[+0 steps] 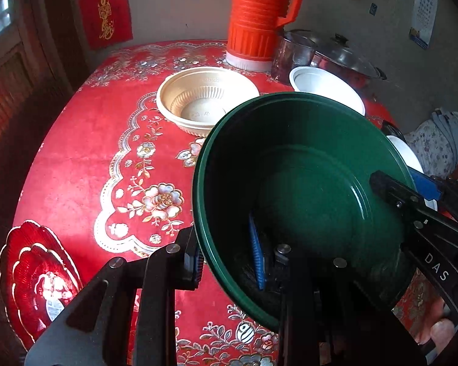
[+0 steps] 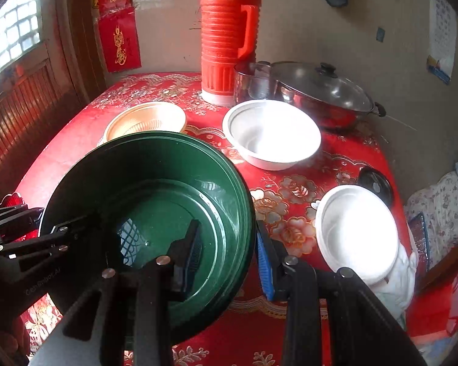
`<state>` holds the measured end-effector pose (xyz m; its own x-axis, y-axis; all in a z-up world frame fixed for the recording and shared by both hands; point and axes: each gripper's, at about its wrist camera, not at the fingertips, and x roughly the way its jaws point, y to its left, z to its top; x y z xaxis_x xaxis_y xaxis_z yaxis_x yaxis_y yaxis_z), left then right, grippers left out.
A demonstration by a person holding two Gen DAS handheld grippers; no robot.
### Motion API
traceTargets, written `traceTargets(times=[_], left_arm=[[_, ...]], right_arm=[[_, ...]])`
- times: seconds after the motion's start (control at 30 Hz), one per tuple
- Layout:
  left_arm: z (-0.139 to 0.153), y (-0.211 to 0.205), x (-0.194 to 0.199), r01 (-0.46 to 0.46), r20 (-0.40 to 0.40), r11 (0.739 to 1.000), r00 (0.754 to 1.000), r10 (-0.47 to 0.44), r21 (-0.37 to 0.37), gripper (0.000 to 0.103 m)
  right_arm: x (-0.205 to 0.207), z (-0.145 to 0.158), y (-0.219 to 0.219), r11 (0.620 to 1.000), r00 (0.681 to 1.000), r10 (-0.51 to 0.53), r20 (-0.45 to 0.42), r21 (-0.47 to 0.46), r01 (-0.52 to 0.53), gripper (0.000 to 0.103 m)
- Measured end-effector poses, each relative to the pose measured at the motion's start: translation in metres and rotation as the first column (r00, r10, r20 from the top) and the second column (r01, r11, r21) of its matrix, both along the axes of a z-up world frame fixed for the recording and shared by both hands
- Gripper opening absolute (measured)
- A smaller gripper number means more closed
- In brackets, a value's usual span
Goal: Organize plates and bowls
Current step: 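Lift the green basin with the right tool and lower it onto the red dishes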
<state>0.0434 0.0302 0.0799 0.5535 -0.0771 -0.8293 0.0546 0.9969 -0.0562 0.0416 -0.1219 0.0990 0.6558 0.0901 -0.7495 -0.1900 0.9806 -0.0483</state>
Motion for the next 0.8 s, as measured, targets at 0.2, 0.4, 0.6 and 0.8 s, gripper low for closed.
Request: traceTargets(times=[0.2, 0.4, 0.6, 0.8], left_arm=[[0.011, 0.055, -0.034, -0.091, 0.03, 0.996, 0.995, 0.091, 0.008, 0.025], [0.02, 0.112, -0.069, -0.193, 0.055, 0.981, 0.98, 0.192, 0.009, 0.025], [0.022, 0.162, -0.101, -0.274, 0.054, 0.962, 0.961, 0.273, 0.01, 0.025], [0.007, 0.197, -0.121, -0.337, 0.027, 0.942, 0.941, 0.336, 0.008, 0.025]], right_arm=[[-0.017, 0.006, 0.055, 0.994, 0.994, 0.106, 0.016, -0.001, -0.106, 0.034], [-0.032, 0.009, 0.116, 0.975, 0.975, 0.221, 0.023, -0.005, -0.221, 0.034], [-0.046, 0.017, 0.17, 0.947, 0.946, 0.321, 0.041, -0.012, -0.321, 0.035], [-0.056, 0.009, 0.217, 0.917, 0.918, 0.397, 0.027, -0.042, -0.395, 0.037]])
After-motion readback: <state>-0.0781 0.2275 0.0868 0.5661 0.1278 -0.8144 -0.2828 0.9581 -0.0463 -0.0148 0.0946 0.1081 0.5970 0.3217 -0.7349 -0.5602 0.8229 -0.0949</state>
